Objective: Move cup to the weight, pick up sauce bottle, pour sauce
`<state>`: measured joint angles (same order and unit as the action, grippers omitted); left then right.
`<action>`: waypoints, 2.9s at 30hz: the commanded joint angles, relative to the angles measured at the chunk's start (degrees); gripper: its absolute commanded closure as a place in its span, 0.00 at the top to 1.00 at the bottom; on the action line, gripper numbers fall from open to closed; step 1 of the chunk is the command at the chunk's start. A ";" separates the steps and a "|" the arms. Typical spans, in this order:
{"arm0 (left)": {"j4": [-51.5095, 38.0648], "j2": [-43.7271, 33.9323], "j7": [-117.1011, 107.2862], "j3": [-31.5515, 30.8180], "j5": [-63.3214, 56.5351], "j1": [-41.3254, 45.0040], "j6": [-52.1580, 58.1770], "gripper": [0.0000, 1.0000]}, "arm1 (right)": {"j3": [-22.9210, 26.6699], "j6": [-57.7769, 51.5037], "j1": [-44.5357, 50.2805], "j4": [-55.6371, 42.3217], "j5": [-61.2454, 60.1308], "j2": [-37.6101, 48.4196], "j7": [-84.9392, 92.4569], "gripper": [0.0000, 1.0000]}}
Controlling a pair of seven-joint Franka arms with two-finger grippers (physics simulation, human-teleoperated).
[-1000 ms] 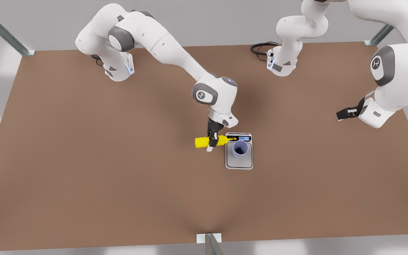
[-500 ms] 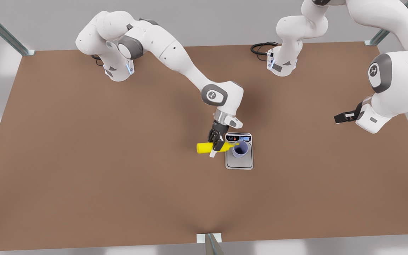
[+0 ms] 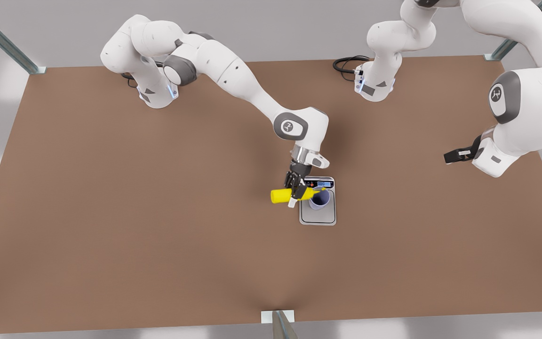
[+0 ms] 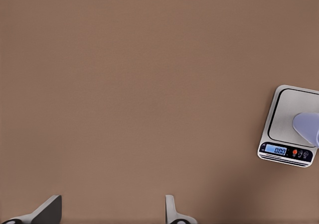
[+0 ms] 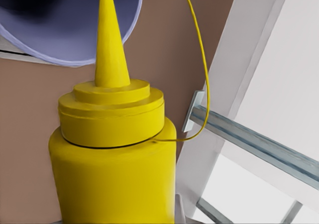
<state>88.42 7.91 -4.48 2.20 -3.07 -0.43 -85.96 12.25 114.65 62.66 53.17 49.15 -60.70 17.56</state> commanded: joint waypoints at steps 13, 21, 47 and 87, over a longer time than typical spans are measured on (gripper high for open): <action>0.00 0.00 -0.17 -0.09 -0.01 0.16 1.23 1.00 | -29.91 3.66 -51.22 13.09 -50.47 15.96 48.35 0.57; 0.00 0.00 -0.18 -0.09 -0.01 0.25 1.32 1.00 | -43.98 -6.27 -82.87 27.24 -84.83 10.51 95.29 0.57; -0.09 0.35 -0.18 -0.09 -0.01 0.34 1.76 1.00 | -43.36 -7.95 -82.52 30.76 -93.53 2.34 108.91 0.58; -0.18 0.44 -0.18 -0.09 -0.01 0.43 1.67 1.00 | -42.05 -9.88 -82.87 30.67 -92.92 0.76 108.04 1.00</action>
<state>88.24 8.35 -4.66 2.11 -3.07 0.00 -84.29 -29.72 104.79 -20.30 83.85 -43.76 -59.95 125.68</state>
